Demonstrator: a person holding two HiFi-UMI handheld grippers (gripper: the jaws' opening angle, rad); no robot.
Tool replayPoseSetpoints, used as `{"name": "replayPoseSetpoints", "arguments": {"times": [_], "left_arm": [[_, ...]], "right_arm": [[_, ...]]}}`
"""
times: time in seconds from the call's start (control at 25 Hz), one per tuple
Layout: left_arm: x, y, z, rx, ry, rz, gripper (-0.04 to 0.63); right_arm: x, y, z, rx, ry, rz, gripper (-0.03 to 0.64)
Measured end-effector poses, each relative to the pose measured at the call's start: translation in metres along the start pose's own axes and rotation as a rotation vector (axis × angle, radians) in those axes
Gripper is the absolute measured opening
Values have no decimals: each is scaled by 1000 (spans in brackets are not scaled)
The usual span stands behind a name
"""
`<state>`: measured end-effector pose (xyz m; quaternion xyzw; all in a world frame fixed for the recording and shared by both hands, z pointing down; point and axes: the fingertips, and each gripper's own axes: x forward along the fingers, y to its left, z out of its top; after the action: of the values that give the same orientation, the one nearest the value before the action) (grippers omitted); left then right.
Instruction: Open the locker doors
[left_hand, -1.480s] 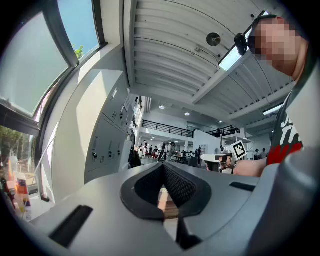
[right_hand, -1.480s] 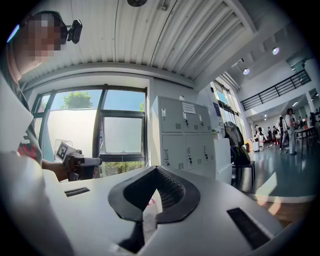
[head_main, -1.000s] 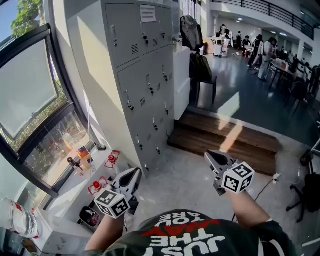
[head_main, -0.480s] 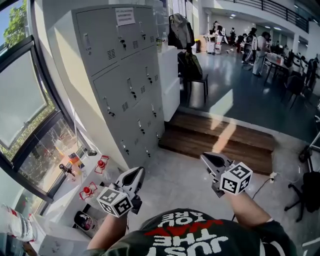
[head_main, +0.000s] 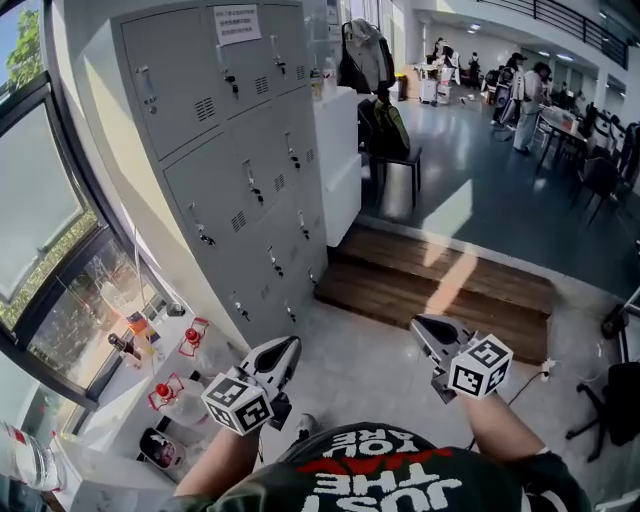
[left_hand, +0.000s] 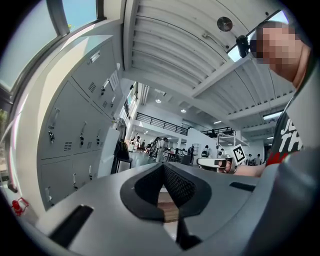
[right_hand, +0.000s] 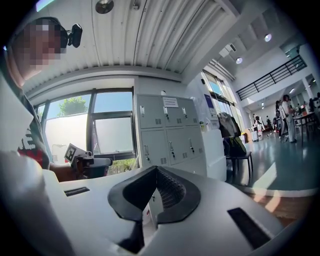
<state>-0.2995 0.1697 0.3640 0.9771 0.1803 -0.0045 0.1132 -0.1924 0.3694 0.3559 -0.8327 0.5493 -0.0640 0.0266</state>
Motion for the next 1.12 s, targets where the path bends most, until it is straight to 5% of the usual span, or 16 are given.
{"name": "replayPoseSetpoints", "arguments": {"times": [0.32, 0.64, 1.12], "left_arm": [[92, 170, 4, -37, 7, -59, 5], [199, 336, 78, 90, 36, -165, 5], [331, 452, 109, 72, 11, -132, 5]], "right_arm": [[167, -74, 2, -27, 10, -30, 34], [368, -149, 71, -19, -50, -46, 34], [506, -286, 103, -28, -73, 12, 34]]}}
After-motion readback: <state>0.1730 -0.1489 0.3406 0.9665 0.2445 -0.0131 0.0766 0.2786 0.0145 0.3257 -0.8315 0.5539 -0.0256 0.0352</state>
